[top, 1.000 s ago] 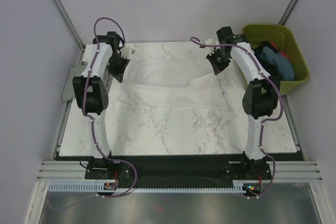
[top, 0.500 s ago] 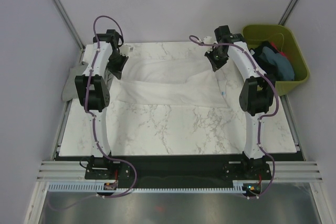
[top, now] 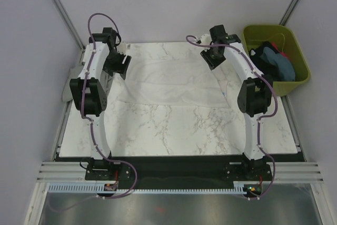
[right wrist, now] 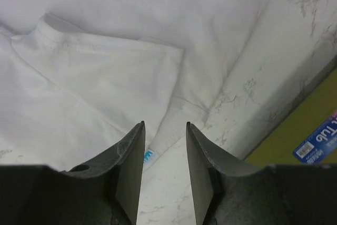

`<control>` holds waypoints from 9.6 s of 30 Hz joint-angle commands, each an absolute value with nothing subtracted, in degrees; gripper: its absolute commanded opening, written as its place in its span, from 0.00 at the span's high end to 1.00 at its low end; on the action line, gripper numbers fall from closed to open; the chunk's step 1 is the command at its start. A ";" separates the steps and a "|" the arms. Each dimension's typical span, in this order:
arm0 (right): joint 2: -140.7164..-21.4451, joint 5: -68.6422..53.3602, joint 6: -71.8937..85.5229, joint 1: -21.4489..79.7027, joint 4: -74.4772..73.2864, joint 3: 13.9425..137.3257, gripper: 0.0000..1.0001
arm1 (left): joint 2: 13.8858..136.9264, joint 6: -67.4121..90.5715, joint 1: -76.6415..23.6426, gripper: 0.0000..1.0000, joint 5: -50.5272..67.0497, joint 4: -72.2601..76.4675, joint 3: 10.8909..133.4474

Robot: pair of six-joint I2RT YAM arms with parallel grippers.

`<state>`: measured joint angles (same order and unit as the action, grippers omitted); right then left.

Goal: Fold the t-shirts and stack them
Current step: Fold the tshirt

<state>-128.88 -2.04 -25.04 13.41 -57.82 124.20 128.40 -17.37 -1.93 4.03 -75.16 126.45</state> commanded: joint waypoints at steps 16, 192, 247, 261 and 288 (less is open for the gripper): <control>-122.86 -18.28 -17.40 13.54 -59.94 108.28 0.54 | 127.25 -17.75 -0.18 0.54 14.15 -74.80 113.29; -158.73 -17.93 4.84 4.83 -25.22 145.81 0.96 | 137.28 -8.88 -0.09 0.52 16.35 -51.06 127.62; -130.97 -19.25 -1.04 4.22 -31.99 126.22 1.00 | 129.91 -11.69 1.58 0.98 23.47 -52.21 126.92; -104.87 -21.79 -3.43 4.40 -35.77 95.39 1.00 | 120.85 -15.20 1.58 0.98 29.62 -61.60 118.66; -78.58 -22.06 -5.62 4.57 -35.86 58.63 1.00 | 113.37 -21.18 4.48 0.98 30.59 -73.47 99.58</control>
<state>-81.08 -22.00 -4.58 4.34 -36.84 60.01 112.03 -19.55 4.29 29.12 -70.35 99.04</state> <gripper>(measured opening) 0.009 0.033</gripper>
